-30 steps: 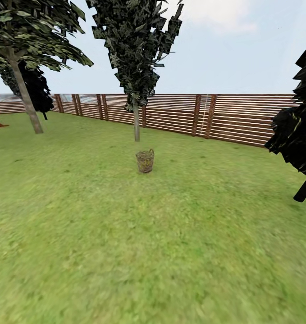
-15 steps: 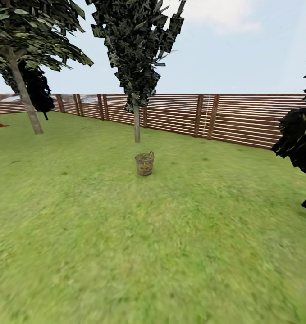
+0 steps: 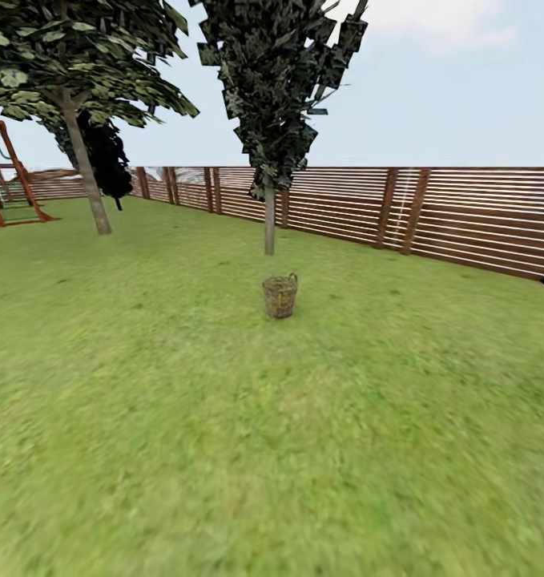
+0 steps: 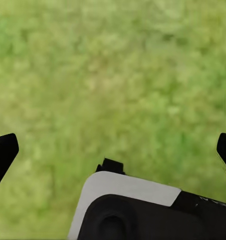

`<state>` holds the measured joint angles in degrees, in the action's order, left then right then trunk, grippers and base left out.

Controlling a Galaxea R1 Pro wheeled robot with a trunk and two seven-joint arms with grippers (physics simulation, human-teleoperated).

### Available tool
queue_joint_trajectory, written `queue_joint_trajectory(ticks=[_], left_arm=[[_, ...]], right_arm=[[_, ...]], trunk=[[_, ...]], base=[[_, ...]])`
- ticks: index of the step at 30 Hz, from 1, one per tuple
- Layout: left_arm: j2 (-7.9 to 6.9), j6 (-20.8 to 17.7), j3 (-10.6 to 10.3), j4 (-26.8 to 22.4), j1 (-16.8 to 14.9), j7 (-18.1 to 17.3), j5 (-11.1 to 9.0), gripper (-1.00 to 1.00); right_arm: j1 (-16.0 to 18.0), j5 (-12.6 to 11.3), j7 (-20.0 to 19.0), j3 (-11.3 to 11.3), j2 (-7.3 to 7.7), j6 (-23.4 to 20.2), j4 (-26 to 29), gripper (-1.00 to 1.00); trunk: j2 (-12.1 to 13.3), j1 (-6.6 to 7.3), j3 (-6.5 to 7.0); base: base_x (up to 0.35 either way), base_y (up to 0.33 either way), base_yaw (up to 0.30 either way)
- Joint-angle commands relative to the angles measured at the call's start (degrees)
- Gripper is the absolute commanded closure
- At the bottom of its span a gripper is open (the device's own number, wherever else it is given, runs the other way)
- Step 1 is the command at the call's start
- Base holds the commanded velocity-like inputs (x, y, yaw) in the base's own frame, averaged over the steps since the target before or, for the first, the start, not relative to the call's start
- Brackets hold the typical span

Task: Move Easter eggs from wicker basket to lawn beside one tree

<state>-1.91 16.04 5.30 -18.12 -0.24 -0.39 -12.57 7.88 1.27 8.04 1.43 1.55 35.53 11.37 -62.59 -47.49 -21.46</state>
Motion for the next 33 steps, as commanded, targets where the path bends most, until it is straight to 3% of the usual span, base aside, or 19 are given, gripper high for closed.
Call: queue_joint_trajectory(ticks=[1, 33], left_arm=[[0.01, 0.2, 0.0, 0.0, 0.0, 0.0, -0.3, -1.00], [0.49, -0.1, -0.1, 0.1, 0.0, 0.0, -0.3, -1.00]], right_arm=[[0.0, 0.1, 0.3, 0.2, 0.02, 0.1, 0.0, -1.00], [0.0, 0.2, 0.3, 0.3, 0.12, 0.3, 0.0, -1.00]], trunk=[[0.0, -0.04, -0.09], [0.0, -0.04, 0.20]], base=[[0.333, -0.015, 0.099], [0.333, -0.001, -0.001]])
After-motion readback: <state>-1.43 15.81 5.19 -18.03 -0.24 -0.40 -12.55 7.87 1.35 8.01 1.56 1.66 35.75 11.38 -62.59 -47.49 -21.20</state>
